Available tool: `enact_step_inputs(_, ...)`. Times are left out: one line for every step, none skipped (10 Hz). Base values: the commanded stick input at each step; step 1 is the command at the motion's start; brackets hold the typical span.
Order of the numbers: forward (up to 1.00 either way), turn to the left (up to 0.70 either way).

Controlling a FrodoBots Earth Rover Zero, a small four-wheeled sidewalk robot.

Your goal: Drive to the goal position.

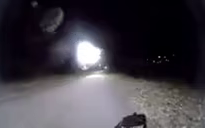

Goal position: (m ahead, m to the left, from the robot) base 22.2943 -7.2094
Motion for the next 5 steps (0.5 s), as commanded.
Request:
enact_step_inputs(1.0, 0.25)
enact_step_inputs(1.0, 0.0)
enact_step_inputs(1.0, 0.0)
enact_step_inputs(1.0, 0.33)
enact_step_inputs(1.0, 0.39)
